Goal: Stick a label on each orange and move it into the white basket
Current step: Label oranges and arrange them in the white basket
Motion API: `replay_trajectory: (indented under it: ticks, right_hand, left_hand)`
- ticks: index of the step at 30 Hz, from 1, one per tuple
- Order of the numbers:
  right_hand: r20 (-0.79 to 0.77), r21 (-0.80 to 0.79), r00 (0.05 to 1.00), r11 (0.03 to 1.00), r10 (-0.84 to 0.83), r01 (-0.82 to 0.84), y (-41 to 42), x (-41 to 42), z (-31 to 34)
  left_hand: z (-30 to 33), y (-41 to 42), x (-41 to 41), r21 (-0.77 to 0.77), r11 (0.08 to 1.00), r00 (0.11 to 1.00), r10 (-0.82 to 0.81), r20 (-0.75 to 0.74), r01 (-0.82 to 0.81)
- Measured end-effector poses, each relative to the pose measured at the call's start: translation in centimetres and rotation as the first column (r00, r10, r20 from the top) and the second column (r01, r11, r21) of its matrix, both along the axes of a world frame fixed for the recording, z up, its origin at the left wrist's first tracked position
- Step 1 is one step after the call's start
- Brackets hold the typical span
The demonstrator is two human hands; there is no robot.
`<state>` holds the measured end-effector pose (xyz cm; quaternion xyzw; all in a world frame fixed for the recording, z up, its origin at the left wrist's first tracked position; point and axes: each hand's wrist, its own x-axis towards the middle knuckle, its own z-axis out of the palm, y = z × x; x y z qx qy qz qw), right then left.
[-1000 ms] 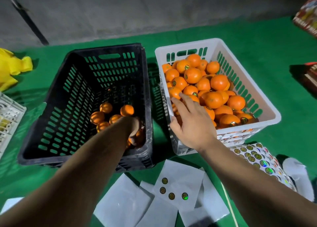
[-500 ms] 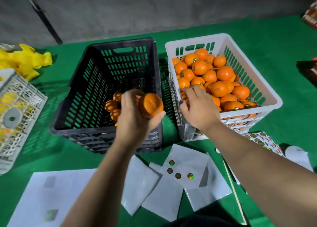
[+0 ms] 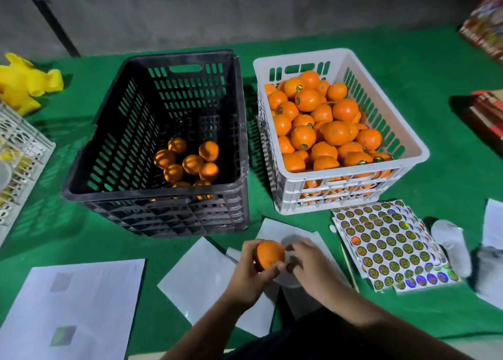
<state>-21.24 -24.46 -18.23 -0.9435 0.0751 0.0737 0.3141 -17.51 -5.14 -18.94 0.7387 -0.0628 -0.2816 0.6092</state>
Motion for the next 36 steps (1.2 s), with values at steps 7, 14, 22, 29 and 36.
replay_trajectory:
  ticks: [7, 14, 22, 29, 36]
  right_hand:
    - [-0.186, -0.275, 0.959, 0.925, 0.214, -0.260, 0.3, -0.9, -3.7]
    - [-0.160, -0.327, 0.954, 0.899, 0.252, -0.293, -0.3, -0.9, -4.8]
    - [-0.186, -0.348, 0.956, 0.894, 0.229, -0.282, 0.0, -1.2, -5.0]
    - [-0.182, -0.333, 0.964, 0.910, 0.195, -0.247, 0.3, -0.6, -4.6]
    - [-0.184, -0.362, 0.967, 0.902, 0.179, -0.235, 0.7, -1.0, -4.3]
  left_hand:
    - [-4.1, 0.3, 1.2, 0.059, 0.989, 0.976, -0.126, -0.179, 0.138]
    - [-5.1, 0.4, 0.9, 0.071, 0.981, 0.977, -0.168, -0.130, 0.179]
    - [-5.4, 0.4, 0.8, 0.076, 0.982, 0.983, -0.165, -0.086, 0.171]
    - [-5.7, 0.4, 0.7, 0.058, 0.985, 0.983, -0.157, -0.095, 0.163]
    - [-5.9, 0.3, 0.7, 0.091, 0.981, 0.984, -0.162, -0.077, 0.169]
